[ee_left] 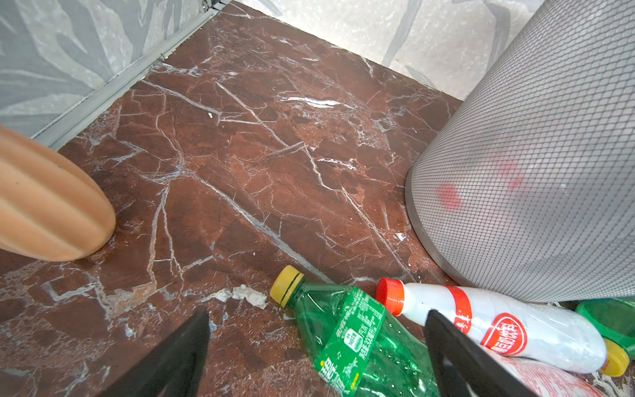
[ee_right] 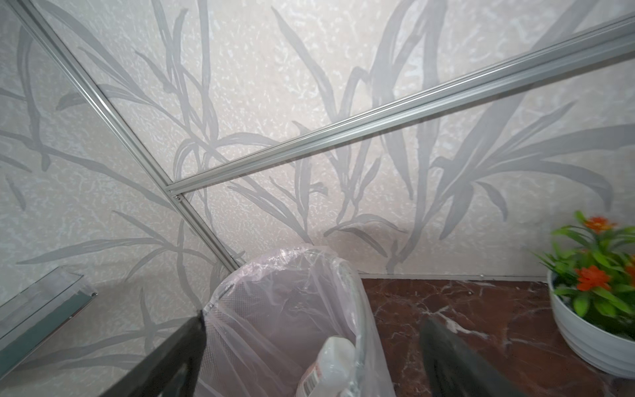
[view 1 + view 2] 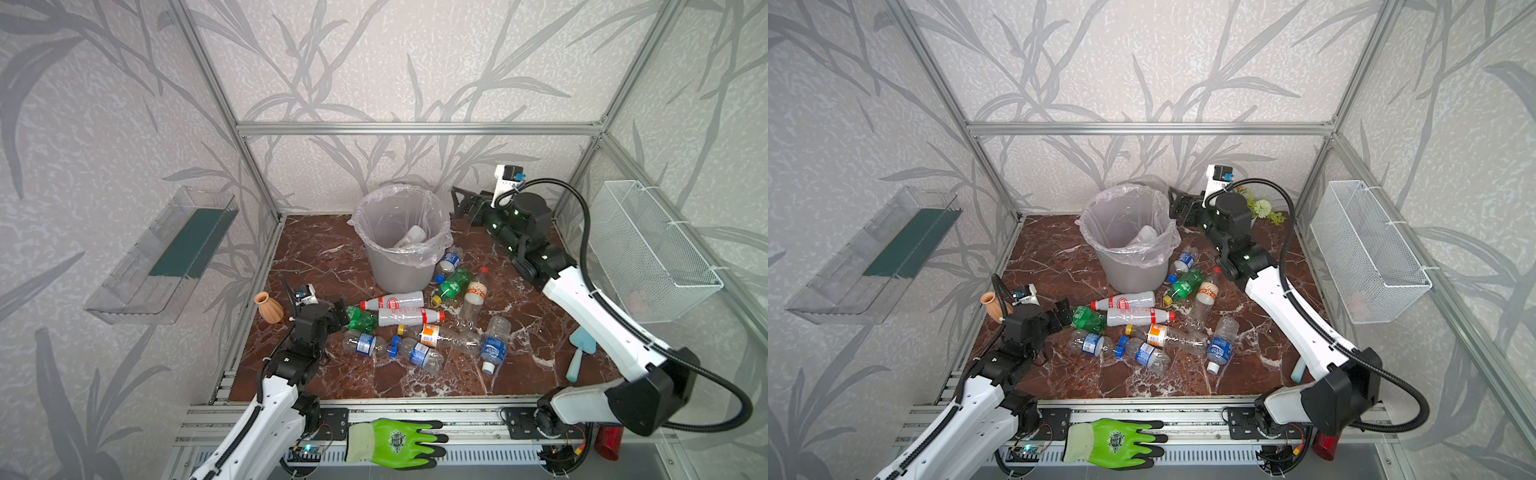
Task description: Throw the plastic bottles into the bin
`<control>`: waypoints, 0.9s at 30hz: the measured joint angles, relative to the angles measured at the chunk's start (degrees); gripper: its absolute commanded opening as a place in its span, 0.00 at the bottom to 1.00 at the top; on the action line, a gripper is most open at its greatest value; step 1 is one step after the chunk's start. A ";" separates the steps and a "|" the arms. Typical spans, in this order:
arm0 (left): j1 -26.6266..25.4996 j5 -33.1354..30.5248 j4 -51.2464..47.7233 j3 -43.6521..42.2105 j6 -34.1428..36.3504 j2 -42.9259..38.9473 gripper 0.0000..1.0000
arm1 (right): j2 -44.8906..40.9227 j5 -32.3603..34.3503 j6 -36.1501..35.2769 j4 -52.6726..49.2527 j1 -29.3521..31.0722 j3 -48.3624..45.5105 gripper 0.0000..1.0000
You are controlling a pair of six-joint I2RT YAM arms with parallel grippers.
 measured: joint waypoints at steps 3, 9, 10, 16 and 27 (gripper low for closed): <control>-2.23 -0.50 -1.14 0.55 0.57 -0.04 0.97 | -5.25 0.33 0.52 0.07 -2.08 -8.72 0.97; -10.80 -3.10 -2.56 1.57 2.75 -0.57 0.97 | -13.07 -0.22 3.52 -2.62 -8.22 -27.34 0.97; -12.48 -3.78 -2.71 1.84 3.08 -0.59 0.97 | -14.49 -0.26 3.98 -3.56 -9.07 -30.29 0.97; -20.79 -8.59 -3.41 3.54 5.33 -0.15 0.97 | -22.56 -1.11 5.22 -8.61 -10.45 -41.59 0.97; -25.20 -14.45 -3.32 3.69 5.51 3.85 0.97 | -28.96 -0.28 11.72 -21.81 -10.45 -47.98 0.87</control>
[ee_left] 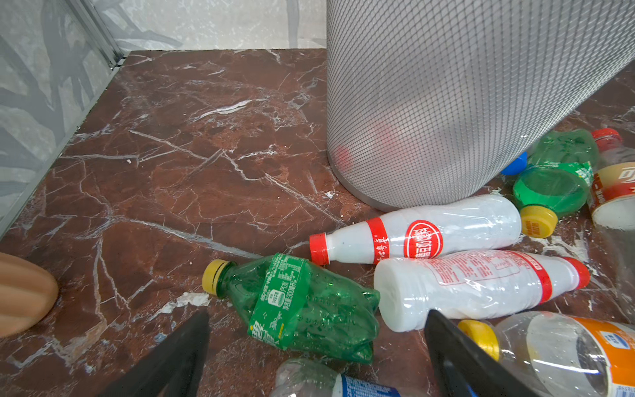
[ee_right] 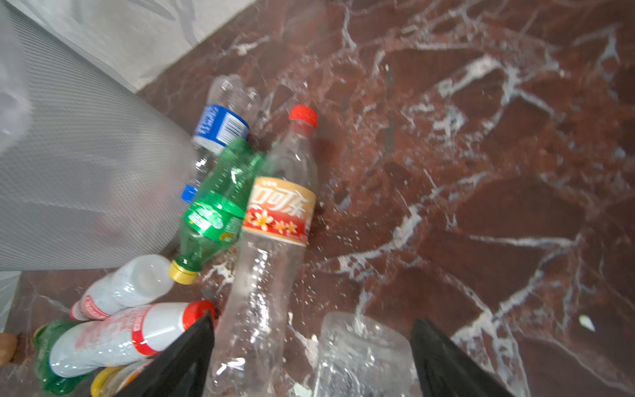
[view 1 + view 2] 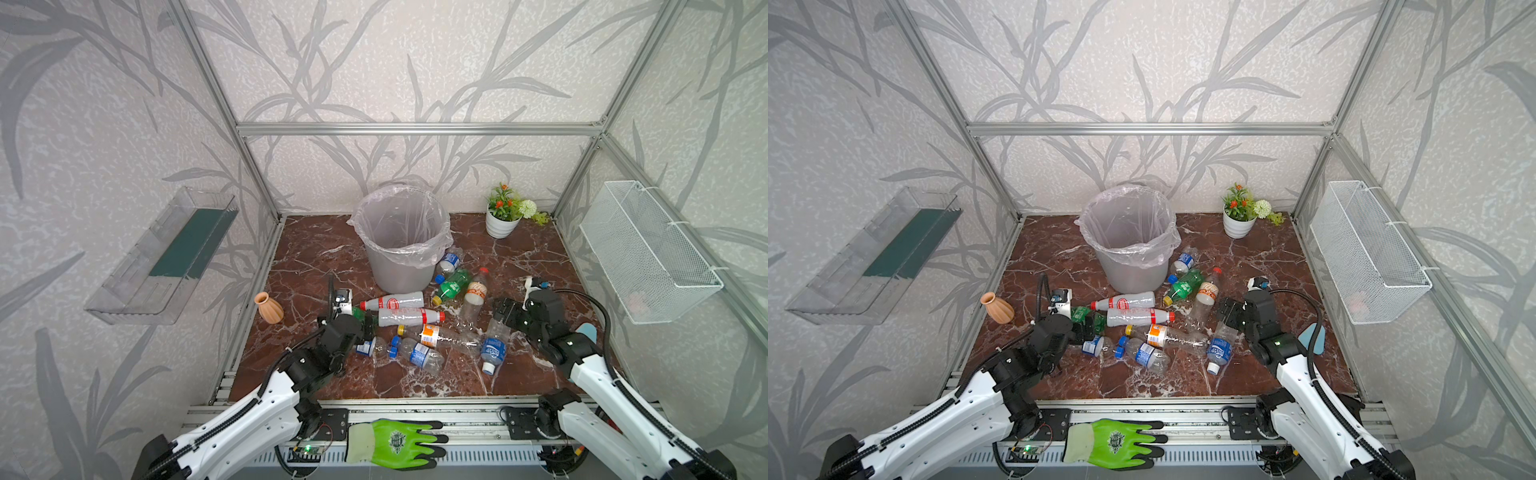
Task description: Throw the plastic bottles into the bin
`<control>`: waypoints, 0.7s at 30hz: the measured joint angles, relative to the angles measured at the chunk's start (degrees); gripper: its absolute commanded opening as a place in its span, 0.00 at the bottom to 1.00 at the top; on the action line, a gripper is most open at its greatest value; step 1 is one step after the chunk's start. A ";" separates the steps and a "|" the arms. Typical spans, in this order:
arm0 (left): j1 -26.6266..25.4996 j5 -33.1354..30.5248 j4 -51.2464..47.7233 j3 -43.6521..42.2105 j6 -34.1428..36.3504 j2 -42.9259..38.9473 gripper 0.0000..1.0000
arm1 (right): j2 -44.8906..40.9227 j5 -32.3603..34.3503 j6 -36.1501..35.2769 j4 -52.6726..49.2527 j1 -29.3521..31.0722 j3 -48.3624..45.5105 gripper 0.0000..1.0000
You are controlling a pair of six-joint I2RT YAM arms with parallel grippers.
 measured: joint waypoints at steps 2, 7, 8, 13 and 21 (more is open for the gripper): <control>-0.02 -0.59 0.02 0.00 0.09 0.15 0.97 | 0.72 -0.20 0.72 -1.60 0.00 -0.83 0.87; -0.07 -1.49 0.02 0.00 0.63 0.17 0.97 | 3.41 -0.79 1.62 -4.57 0.00 -1.40 0.84; -0.07 -1.55 0.02 0.00 0.70 0.17 0.97 | 3.74 -0.96 1.84 -4.70 0.02 -1.70 0.83; -0.07 -1.81 0.02 0.00 0.96 0.17 0.97 | 6.67 -2.23 2.73 -4.17 0.02 -3.37 0.81; -0.11 -2.93 0.00 0.00 0.94 0.50 0.97 | 11.63 -3.67 4.35 -1.53 0.61 -3.74 0.67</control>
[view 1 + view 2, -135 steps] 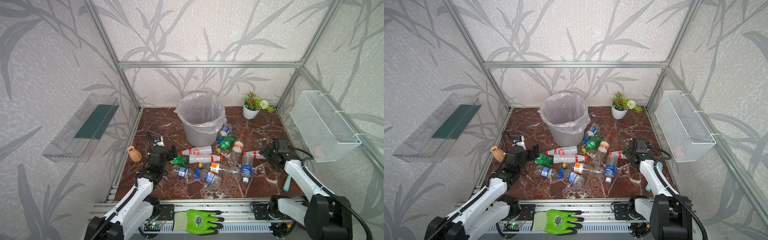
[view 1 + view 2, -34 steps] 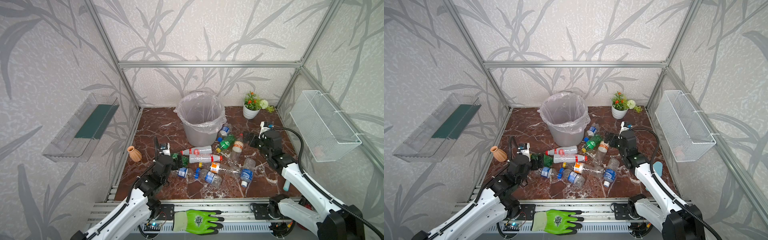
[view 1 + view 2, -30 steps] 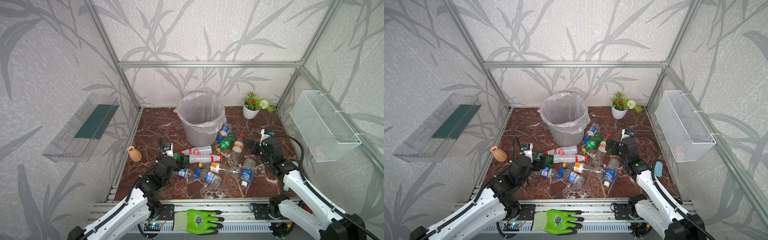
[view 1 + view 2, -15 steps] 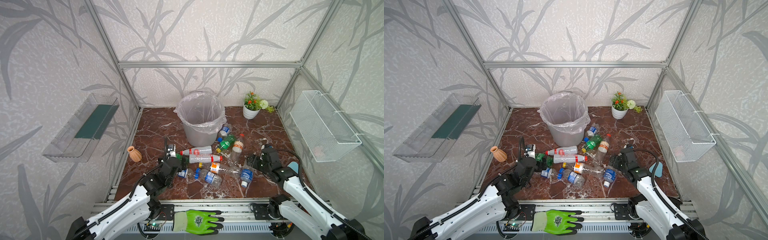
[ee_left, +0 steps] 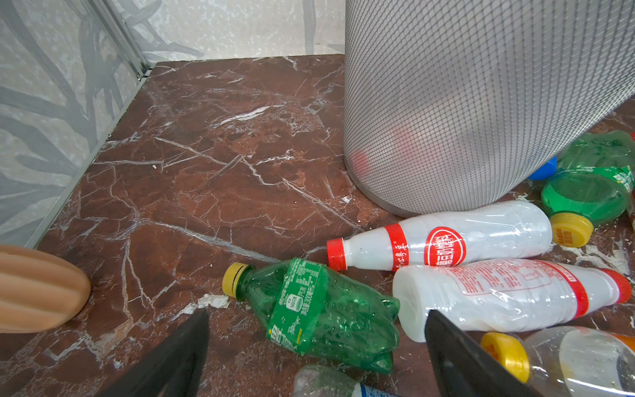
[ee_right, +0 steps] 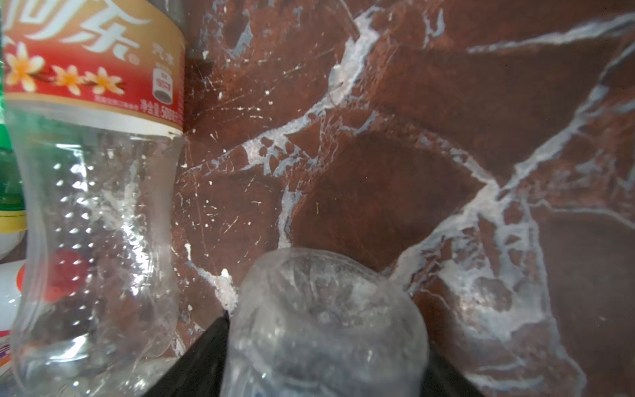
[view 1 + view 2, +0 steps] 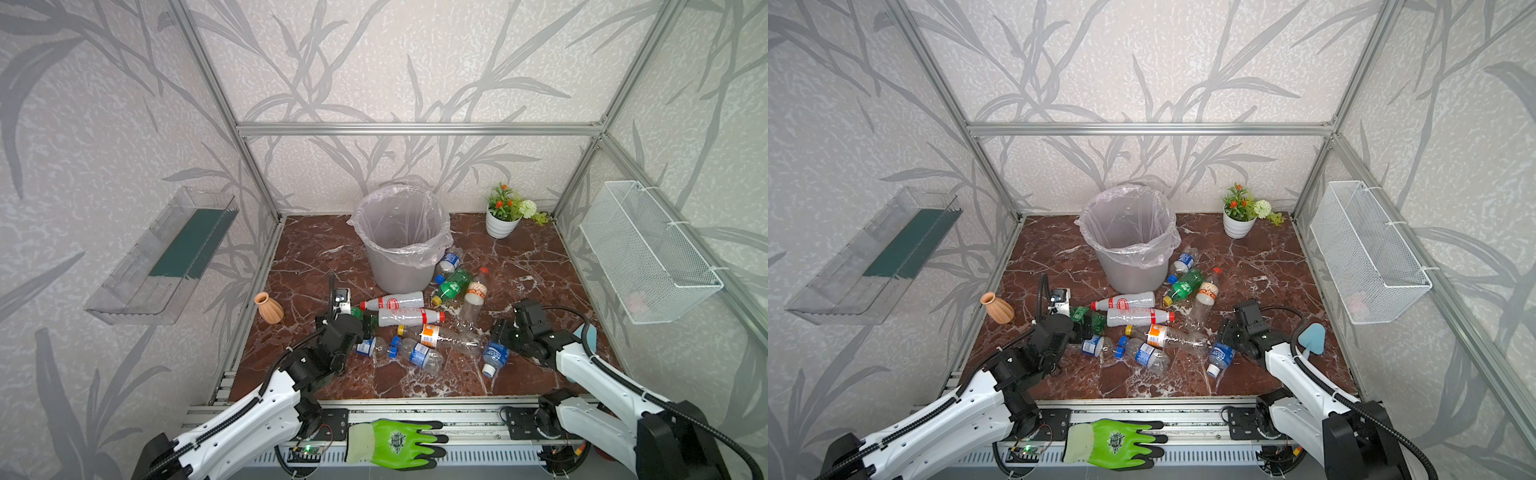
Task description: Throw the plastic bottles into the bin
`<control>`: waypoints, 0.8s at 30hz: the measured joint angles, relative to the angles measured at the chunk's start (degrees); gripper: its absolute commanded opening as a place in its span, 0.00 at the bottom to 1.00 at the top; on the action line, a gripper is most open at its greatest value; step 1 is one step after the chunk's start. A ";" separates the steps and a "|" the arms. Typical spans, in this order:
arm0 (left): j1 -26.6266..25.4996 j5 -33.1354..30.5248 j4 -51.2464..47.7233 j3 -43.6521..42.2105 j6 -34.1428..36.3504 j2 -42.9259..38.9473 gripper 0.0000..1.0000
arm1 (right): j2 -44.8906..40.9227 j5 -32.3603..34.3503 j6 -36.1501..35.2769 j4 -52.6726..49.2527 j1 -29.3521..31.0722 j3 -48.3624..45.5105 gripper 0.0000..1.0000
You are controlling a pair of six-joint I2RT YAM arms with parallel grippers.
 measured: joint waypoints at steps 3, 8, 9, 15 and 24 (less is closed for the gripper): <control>-0.02 -0.59 -0.04 0.00 -0.17 0.44 0.97 | -0.76 -0.66 1.53 2.01 0.02 -0.96 0.58; -0.02 -1.75 -0.31 0.00 -0.79 0.39 0.97 | -7.28 -0.09 3.23 2.71 0.00 -1.31 0.54; -0.02 -2.01 -0.48 0.00 -0.90 0.31 0.97 | -9.42 0.46 3.21 2.60 0.00 -0.68 0.53; -0.04 -3.21 -1.66 0.00 -1.05 0.09 0.98 | -15.80 3.65 1.95 4.92 -0.79 11.17 0.52; -0.07 -3.28 -1.75 0.00 -1.22 0.85 0.97 | 5.97 3.87 0.09 21.14 4.70 42.45 0.52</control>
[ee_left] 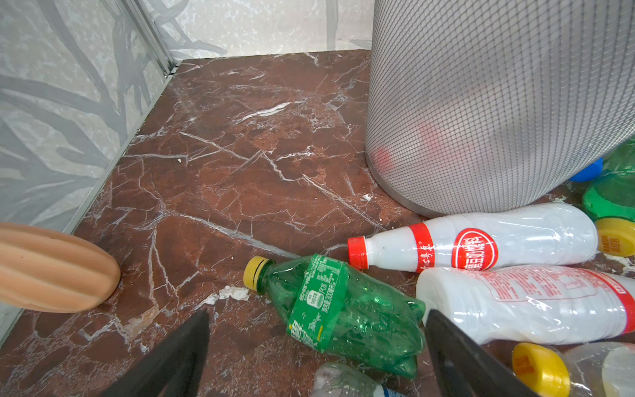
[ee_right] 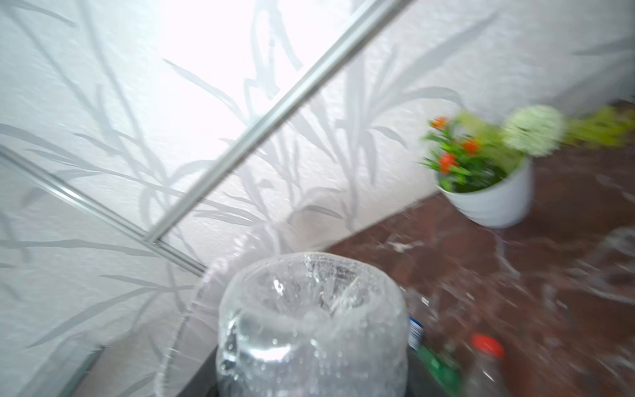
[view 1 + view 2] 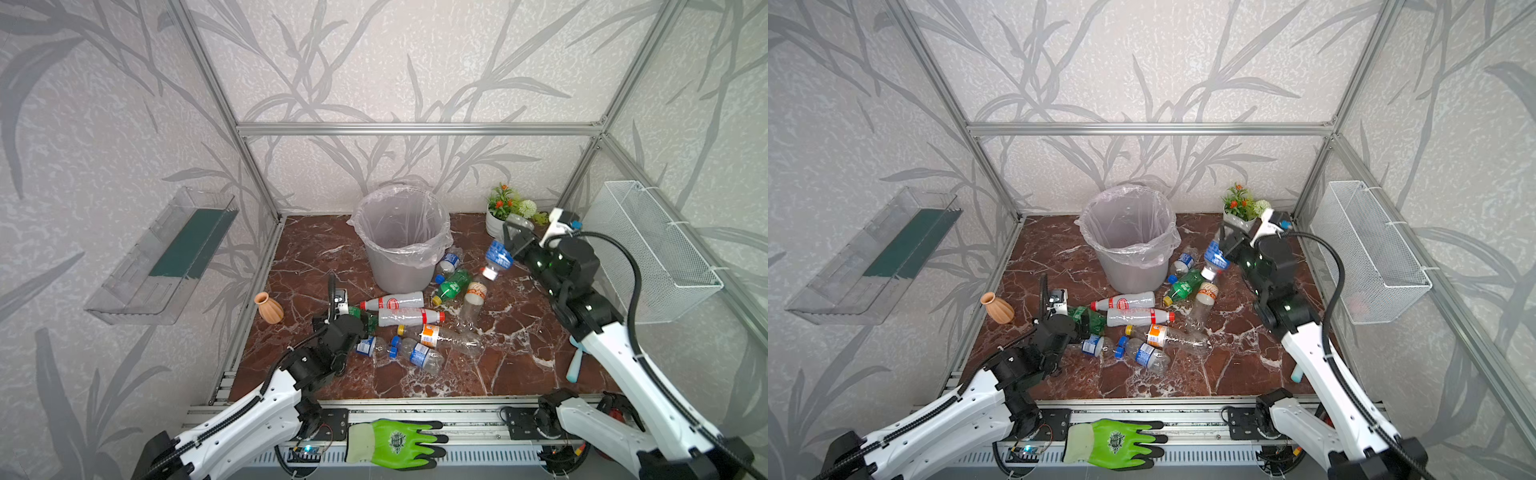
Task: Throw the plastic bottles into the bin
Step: 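Lift the clear bottle over the bin and open the right gripper, then move the right gripper down to the clear orange-labelled red-capped bottle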
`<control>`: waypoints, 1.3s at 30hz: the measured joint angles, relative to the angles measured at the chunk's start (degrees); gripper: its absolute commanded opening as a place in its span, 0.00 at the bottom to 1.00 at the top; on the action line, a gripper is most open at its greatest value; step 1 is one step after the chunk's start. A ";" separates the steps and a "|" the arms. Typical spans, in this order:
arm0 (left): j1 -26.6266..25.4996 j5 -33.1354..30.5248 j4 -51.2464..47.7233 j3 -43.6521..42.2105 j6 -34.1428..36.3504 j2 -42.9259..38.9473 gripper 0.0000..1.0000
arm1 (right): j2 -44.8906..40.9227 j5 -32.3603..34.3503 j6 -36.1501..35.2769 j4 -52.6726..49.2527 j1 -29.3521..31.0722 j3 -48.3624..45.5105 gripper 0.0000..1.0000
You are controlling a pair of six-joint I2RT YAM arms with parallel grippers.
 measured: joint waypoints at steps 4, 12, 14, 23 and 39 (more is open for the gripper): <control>0.00 0.07 -0.02 0.02 -0.68 1.11 0.98 | 17.38 -1.51 -2.86 1.11 6.82 19.67 0.58; 0.00 0.50 -1.14 1.40 -2.75 2.47 0.97 | 40.61 -6.40 -7.61 -8.70 10.29 42.53 0.99; 0.00 0.50 -1.36 1.40 -2.99 1.99 0.98 | 39.50 -5.81 -8.83 -9.75 10.19 40.06 1.00; -0.04 0.50 -1.51 1.40 -3.39 1.11 0.98 | 16.39 -0.22 -13.77 -7.76 7.74 18.73 1.00; -0.04 0.42 -1.49 1.05 -3.45 0.68 0.97 | 12.66 -2.54 -12.20 -8.66 -5.84 -19.98 0.88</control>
